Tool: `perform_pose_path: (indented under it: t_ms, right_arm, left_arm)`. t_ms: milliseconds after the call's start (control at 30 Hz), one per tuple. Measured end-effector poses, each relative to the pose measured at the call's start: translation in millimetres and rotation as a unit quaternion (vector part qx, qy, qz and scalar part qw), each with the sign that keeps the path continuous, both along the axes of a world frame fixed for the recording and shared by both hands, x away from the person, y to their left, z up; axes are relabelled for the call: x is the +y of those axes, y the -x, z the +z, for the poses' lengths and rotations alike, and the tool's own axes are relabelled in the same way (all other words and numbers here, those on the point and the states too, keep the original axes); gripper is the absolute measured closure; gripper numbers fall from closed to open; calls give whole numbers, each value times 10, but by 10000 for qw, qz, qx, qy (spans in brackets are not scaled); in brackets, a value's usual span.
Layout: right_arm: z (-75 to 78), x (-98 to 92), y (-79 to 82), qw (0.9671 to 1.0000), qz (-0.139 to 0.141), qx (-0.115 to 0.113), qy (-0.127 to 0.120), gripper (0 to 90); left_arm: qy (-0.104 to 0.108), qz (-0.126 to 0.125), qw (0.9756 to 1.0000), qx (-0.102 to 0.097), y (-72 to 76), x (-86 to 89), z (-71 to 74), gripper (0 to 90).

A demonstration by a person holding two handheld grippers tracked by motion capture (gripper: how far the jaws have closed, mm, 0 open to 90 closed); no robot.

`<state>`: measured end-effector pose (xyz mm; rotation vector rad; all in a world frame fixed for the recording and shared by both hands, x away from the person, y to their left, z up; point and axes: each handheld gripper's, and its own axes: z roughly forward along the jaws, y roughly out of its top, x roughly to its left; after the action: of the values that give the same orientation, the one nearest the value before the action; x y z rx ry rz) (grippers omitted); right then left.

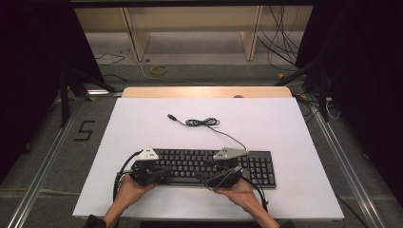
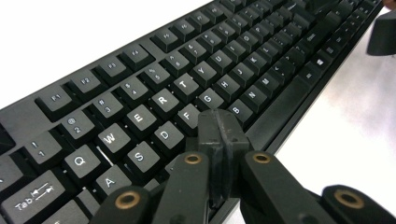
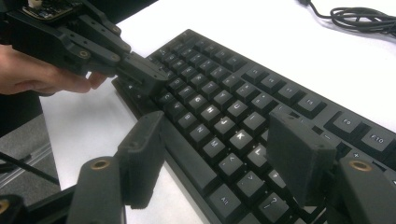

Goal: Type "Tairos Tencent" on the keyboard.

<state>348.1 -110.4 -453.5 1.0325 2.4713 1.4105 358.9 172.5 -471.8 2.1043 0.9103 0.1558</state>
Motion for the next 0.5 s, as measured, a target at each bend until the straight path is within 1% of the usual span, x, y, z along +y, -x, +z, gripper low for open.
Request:
perform_pose_path:
  t_ms: [67,400,500]
  right_arm:
    - [-1,-4,4,10000,1,-7,-3,381]
    - [-7,-13,31,10000,22,-9,-4,376]
    - [-10,-15,35,10000,27,-7,0,375]
  left_arm:
    - [-34,-5,10000,49,-6,-9,-10,894]
    - [-136,42,9998,112,-37,-27,-51,894]
    - [-135,31,9998,126,-44,-24,-56,894]
